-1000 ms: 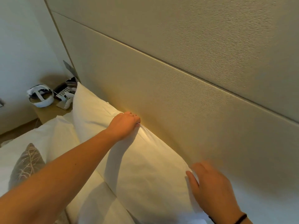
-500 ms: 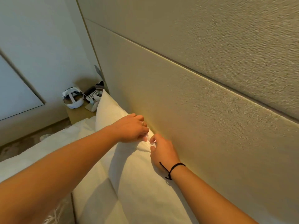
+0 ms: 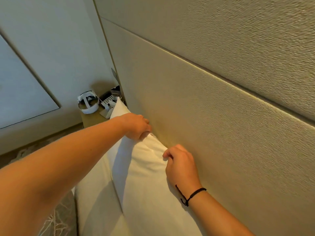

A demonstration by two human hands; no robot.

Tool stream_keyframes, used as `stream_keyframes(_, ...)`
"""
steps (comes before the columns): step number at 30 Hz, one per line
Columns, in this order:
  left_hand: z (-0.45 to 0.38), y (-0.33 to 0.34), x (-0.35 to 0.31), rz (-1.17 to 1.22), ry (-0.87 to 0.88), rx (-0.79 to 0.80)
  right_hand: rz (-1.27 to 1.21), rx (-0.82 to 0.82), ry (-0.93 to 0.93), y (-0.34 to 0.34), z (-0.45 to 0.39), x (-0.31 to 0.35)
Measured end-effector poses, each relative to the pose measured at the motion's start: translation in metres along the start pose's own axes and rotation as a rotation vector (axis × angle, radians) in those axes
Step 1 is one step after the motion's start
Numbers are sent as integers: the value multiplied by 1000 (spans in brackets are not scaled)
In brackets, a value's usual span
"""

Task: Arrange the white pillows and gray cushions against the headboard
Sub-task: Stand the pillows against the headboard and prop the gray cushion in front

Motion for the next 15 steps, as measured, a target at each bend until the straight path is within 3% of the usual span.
stream_keyframes(6, 2, -19, 51, -27, -106, 27, 151, 10, -23, 4, 4, 1)
stream_keyframes(11, -10, -53, 77, -3, -228, -229, 357, 123, -25, 5, -1, 5)
stream_keyframes(15, -27, -61, 77, 73, -338, -261, 480, 176, -18, 10, -7, 0)
Point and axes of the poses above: each hand's wrist, its own z-axis away from the middle knuckle, its own y-axis out of the palm, x = y × z, the point moved 7 cm from there along -z, towards the middle knuckle, and after that the axes turned 2 degrees about z, right-handed, at the moved point
